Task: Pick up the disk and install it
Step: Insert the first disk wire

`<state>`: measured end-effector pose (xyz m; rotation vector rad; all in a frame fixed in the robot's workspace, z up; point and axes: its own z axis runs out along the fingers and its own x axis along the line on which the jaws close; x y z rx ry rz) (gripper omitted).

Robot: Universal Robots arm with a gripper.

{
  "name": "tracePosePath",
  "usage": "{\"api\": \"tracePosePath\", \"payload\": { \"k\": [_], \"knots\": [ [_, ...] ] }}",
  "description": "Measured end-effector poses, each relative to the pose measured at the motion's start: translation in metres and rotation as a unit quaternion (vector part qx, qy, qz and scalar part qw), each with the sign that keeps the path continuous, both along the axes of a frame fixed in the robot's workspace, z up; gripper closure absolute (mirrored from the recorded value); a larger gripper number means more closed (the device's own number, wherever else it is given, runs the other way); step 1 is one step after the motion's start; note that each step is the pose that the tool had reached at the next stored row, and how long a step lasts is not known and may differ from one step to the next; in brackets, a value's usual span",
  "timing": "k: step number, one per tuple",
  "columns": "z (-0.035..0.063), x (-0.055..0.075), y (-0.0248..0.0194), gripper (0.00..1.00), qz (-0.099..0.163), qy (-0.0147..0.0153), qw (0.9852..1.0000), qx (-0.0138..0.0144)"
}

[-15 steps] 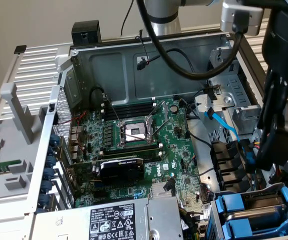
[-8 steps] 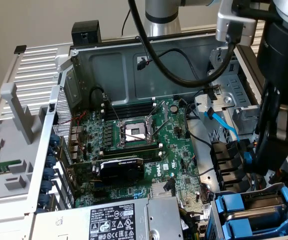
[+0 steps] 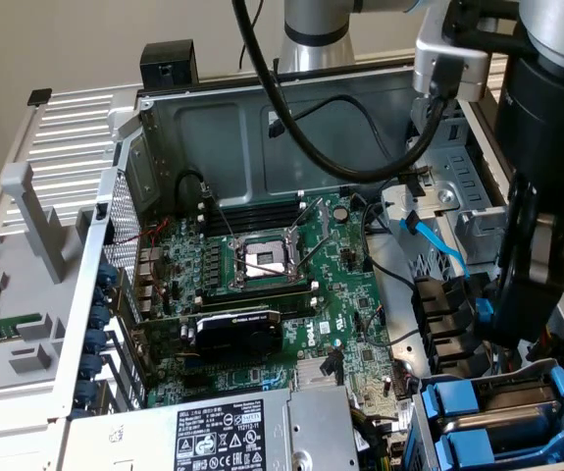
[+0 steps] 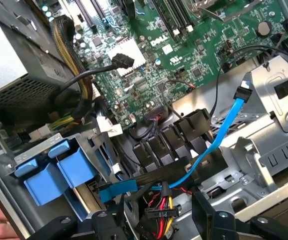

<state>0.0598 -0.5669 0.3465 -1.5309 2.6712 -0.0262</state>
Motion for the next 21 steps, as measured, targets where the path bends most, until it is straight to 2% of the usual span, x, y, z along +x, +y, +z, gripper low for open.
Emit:
{"api": "tracePosePath", "payload": {
  "k": [2, 4, 6, 7, 9, 10, 12, 13, 15, 18, 21],
  "knots": [
    [-0.0001, 0.0, 0.0, 0.35, 0.0, 0.0, 1.0, 0.0],
    [-0.0001, 0.0, 0.0, 0.35, 0.0, -0.0014, 1.0, 0.0],
    [-0.0001, 0.0, 0.0, 0.44, 0.0, -0.0015, 1.0, 0.0001],
    [-0.0001, 0.0, 0.0, 0.44, 0.0, -0.0015, 1.0, 0.0001],
    [-0.0001, 0.0, 0.0, 0.56, 0.0, -0.0015, 1.0, 0.0001],
    [-0.0001, 0.0, 0.0, 0.56, 0.0, -0.0015, 1.0, 0.0001],
    [-0.0001, 0.0, 0.0, 0.65, 0.0, -0.0015, 1.0, 0.0001],
    [-0.0001, 0.0, 0.0002, 0.65, 0.0, -0.0015, 1.0, 0.0001],
    [-0.0001, -0.0001, 0.0025, 0.65, 0.0, -0.0016, 1.0, 0.0001],
    [0.0, -0.0011, 0.0087, 0.65, 0.0, -0.0028, 1.0, -0.0009],
    [0.0001, -0.0027, 0.0097, 0.65, 0.0, -0.0049, 1.0, -0.0039]
  ]
}}
